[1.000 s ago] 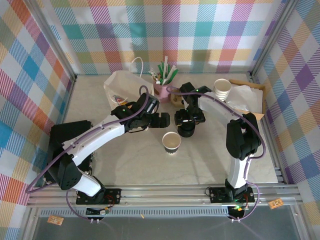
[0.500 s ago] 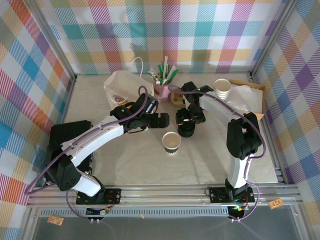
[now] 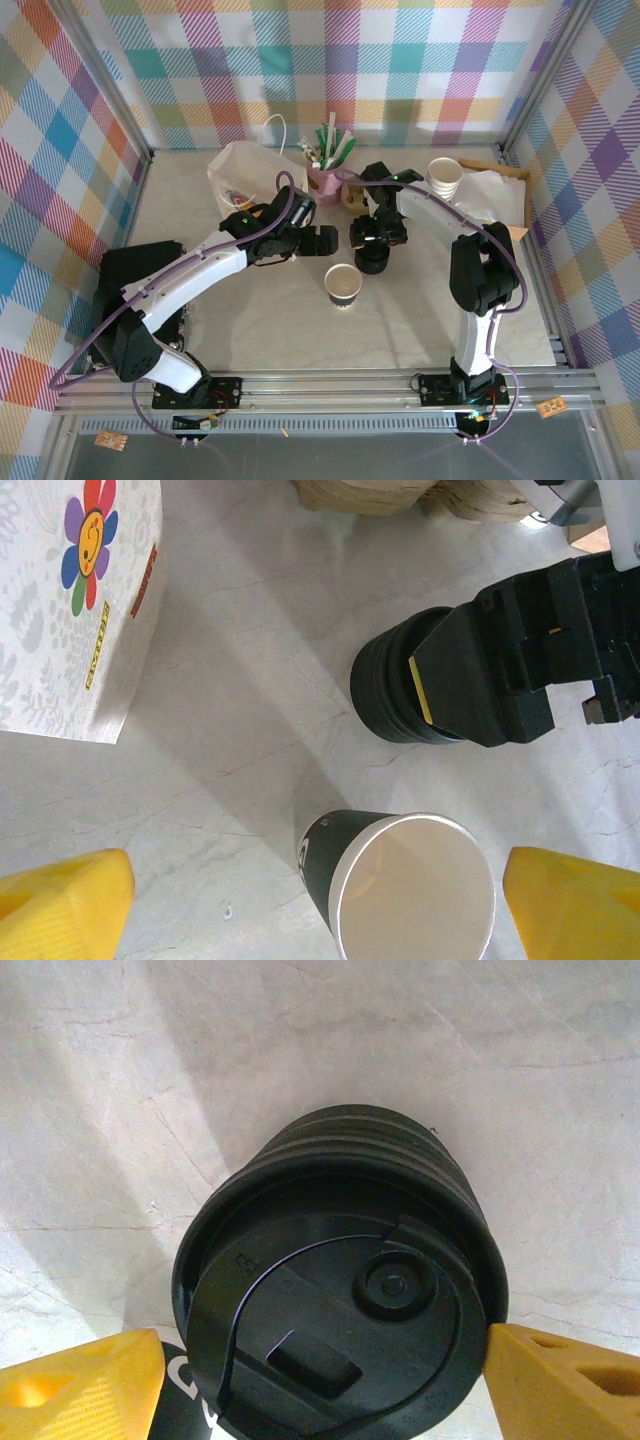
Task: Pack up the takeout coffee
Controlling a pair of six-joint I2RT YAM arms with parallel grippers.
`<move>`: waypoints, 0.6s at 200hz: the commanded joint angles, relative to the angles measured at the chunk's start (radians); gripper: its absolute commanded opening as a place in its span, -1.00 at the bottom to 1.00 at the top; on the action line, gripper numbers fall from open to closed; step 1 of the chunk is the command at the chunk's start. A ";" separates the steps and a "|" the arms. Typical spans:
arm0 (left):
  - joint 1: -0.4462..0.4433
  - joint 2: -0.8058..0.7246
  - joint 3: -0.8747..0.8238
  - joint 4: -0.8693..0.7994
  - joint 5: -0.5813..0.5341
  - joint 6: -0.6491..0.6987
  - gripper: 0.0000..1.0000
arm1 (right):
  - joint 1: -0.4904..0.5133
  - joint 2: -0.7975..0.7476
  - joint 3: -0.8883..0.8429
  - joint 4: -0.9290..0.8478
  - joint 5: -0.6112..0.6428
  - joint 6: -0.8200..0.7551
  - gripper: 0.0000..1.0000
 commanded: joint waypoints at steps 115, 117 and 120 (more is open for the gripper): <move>0.018 -0.004 0.011 -0.026 0.017 -0.003 0.89 | -0.004 0.041 0.032 -0.042 0.012 -0.010 0.67; 0.019 -0.004 0.011 -0.025 0.016 -0.003 0.89 | -0.003 0.041 0.031 -0.042 0.012 -0.011 0.67; 0.020 -0.003 0.010 -0.025 0.016 -0.003 0.89 | -0.003 0.041 0.031 -0.041 0.013 -0.010 0.66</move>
